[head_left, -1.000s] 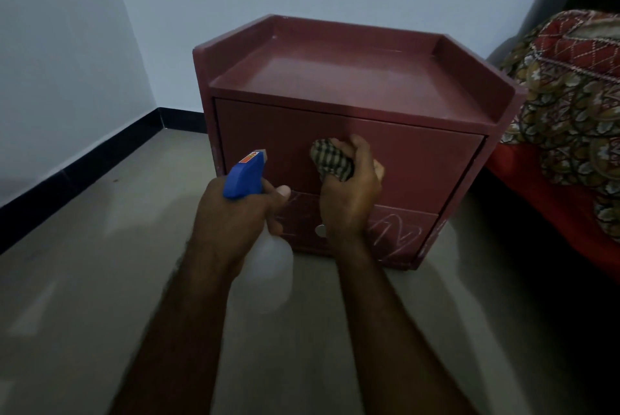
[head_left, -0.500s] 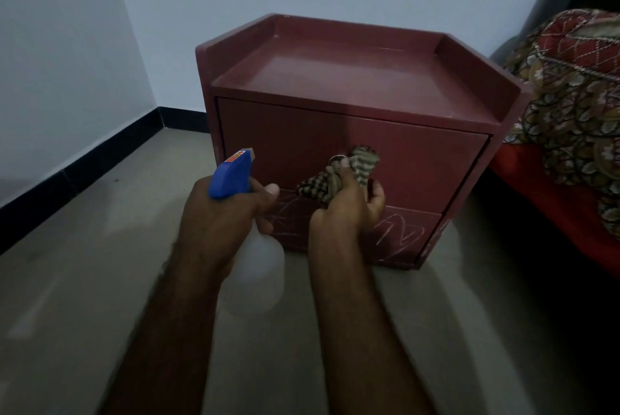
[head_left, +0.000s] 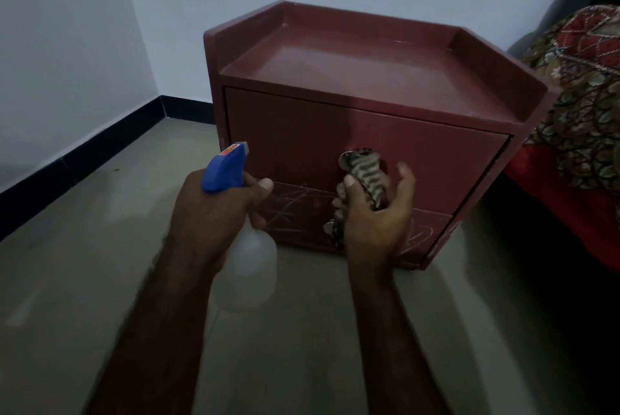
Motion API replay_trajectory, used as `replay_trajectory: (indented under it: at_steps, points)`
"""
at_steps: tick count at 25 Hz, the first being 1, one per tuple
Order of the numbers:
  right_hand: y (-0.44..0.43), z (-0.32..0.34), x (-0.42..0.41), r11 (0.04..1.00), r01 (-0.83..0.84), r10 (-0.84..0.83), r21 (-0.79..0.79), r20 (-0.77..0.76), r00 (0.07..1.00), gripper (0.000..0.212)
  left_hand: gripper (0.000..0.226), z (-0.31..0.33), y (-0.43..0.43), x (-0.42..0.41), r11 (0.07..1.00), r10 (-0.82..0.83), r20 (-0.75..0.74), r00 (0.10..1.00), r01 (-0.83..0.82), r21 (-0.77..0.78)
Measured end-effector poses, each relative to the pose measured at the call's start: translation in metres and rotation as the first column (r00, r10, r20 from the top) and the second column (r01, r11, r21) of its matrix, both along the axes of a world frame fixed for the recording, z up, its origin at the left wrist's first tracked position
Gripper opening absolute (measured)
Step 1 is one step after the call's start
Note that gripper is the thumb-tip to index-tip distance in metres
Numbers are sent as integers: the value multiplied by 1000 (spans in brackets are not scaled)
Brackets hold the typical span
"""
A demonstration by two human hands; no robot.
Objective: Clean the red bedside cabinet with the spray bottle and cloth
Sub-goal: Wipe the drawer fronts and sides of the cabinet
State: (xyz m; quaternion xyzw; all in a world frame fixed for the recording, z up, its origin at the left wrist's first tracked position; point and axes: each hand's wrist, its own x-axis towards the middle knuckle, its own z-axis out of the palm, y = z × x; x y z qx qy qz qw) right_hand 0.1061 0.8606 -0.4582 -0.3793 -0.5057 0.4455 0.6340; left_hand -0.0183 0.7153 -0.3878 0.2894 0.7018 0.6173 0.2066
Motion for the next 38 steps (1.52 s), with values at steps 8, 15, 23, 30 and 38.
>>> replay_trajectory:
  at_steps: [8, 15, 23, 30, 38]
  points:
    - [2, -5, -6, 973, 137, -201, 187, 388, 899, 52, 52, 3, 0, 11, 999, -4, -10, 1000, 4, 43]
    - [19, 0, 2, 998, 59, -61, 30, 79, 995, 75, 52, 2, 6, 17, 1000, 1, 28, 1000, -1, 31]
    - [28, 7, 1, 999, 47, -46, 27, -32, 998, 67, 36, -5, 8, 13, 999, -4, 42, 999, 3, 34]
    - [24, 9, -7, 999, 36, -37, -29, -44, 998, 65, 25, -13, 16, 14, 999, -24, 31, 999, 24, 21]
    - [20, 27, -22, 996, 19, -28, -90, -98, 995, 66, 30, -11, 14, 10, 999, -20, 35, 999, 18, 47]
